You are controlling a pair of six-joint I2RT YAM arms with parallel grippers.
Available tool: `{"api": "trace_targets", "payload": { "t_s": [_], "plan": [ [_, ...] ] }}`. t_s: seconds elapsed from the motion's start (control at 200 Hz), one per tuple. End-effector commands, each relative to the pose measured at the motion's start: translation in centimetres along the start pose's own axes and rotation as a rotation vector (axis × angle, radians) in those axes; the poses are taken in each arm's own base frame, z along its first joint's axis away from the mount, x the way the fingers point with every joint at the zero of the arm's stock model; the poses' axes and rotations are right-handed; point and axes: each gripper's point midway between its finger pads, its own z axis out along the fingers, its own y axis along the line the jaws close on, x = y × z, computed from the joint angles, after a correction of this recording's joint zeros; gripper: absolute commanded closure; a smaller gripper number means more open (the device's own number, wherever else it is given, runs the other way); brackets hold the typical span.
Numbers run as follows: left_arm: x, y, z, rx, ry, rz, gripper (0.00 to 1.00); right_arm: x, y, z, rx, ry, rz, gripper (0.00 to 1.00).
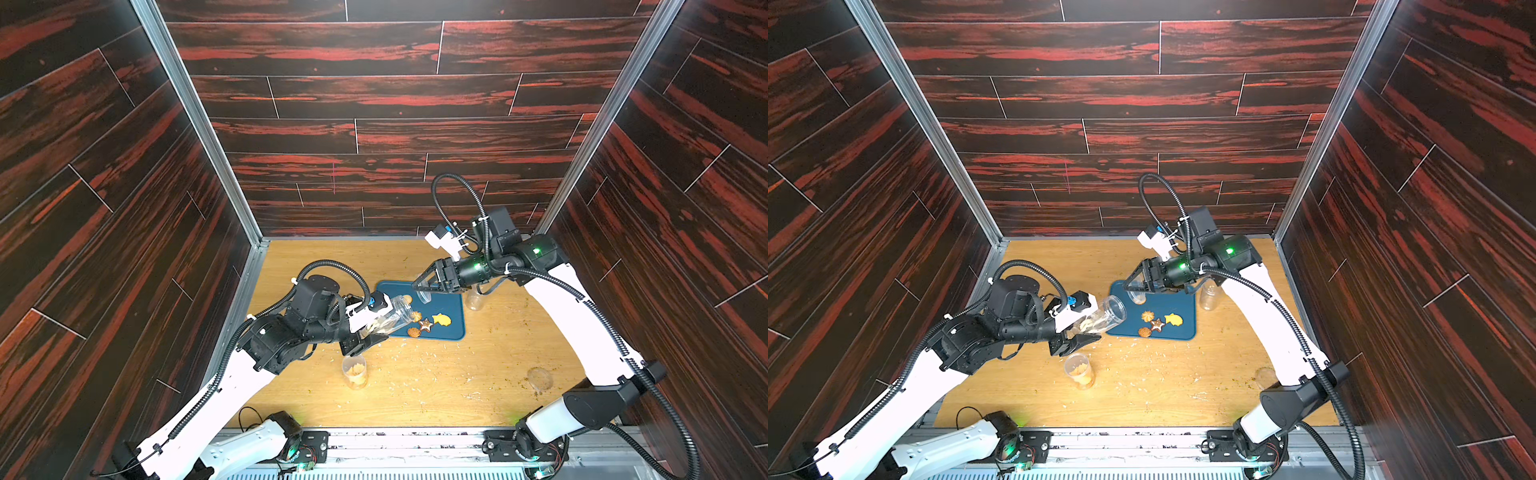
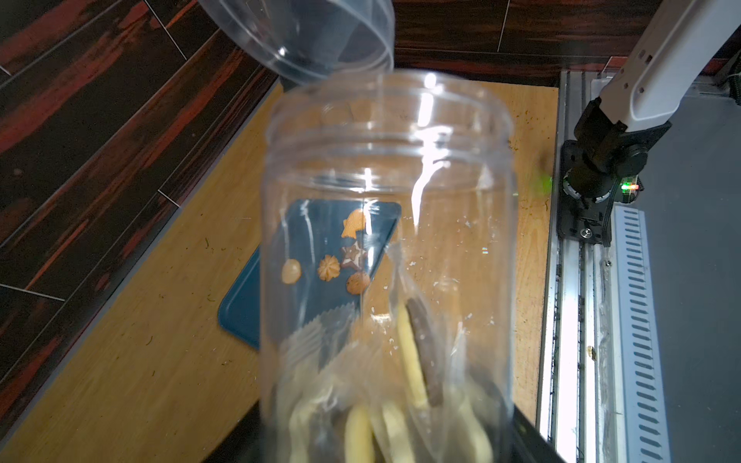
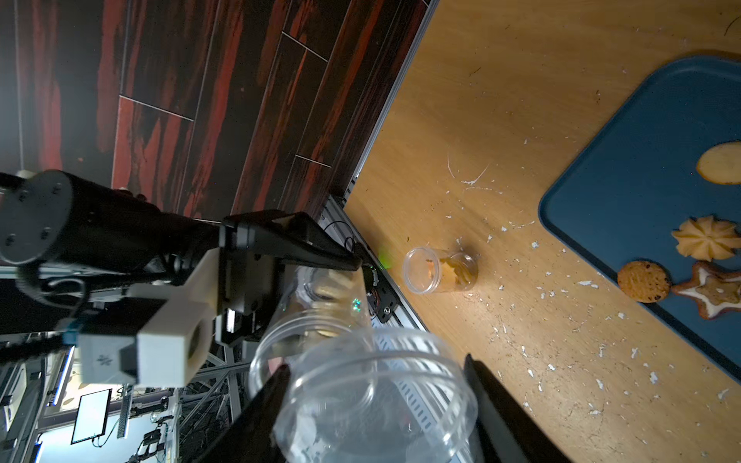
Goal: Pour the cookies out of the jar
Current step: Unscrew the lid from the jar, then place the lid at the center of the board.
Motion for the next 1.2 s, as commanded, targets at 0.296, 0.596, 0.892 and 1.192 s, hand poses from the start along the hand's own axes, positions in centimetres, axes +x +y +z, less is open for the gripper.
{"api": "trace_targets", "payload": {
  "t_s": [0.296, 0.596, 0.892, 1.192],
  "plan": [
    [-1.0, 0.0, -0.3, 0.001, -0.041, 0.002, 0.63, 2.0, -8.1, -3.2, 0.327, -0.046, 0.133, 0.51],
    [-1.3, 0.1, -0.2, -0.009, -0.069, -0.022, 0.63, 4.6, -12.3, -4.3, 0.514, 0.007, 0.23, 0.5],
    [-1.3, 0.3, -0.7, -0.036, -0.078, -0.023, 0.62, 10.0, -20.0, -5.9, 0.722, 0.017, 0.406, 0.5],
    [-1.6, 0.3, -1.2, -0.049, -0.097, -0.047, 0.62, 15.8, -28.1, -6.0, 0.916, 0.029, 0.558, 0.49]
  ]
}}
